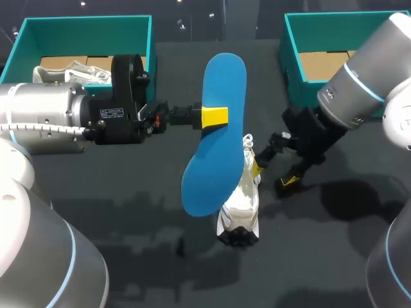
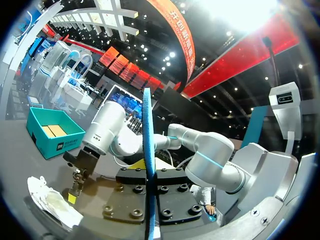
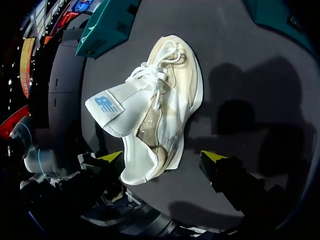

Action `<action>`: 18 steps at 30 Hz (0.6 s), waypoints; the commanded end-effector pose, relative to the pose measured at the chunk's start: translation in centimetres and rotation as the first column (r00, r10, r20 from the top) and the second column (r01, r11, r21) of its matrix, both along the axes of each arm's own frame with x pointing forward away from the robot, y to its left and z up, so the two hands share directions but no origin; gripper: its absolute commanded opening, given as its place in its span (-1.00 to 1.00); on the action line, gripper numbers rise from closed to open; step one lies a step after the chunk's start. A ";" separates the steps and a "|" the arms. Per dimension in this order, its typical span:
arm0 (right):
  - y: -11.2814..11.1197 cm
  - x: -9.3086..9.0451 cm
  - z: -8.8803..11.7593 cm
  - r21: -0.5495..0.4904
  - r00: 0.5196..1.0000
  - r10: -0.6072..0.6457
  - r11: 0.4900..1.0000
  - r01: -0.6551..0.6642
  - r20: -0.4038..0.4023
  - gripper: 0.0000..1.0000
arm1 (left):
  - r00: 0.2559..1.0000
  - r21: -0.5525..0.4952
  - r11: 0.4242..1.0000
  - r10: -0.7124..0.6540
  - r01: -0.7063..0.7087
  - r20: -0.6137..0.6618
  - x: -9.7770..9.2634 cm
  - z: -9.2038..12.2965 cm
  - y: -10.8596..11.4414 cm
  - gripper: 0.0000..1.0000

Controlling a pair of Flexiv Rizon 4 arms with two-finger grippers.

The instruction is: Take the shoe out of the shoebox, open the shoe tongue, remove and reinsert the insole, then place the shoe into the shoebox

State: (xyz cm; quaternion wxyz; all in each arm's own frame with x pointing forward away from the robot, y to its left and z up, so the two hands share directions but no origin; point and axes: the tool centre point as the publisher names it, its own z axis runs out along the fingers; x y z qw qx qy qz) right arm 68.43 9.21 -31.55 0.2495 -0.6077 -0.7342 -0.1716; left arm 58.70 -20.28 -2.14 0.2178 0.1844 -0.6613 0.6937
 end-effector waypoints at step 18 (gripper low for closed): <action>-2.0 1.2 5.2 0.503 0.992 -0.093 0.856 0.121 -0.079 1.00 | 0.736 0.222 0.973 -0.109 -0.058 0.668 5.5 -0.3 -0.5 -1.00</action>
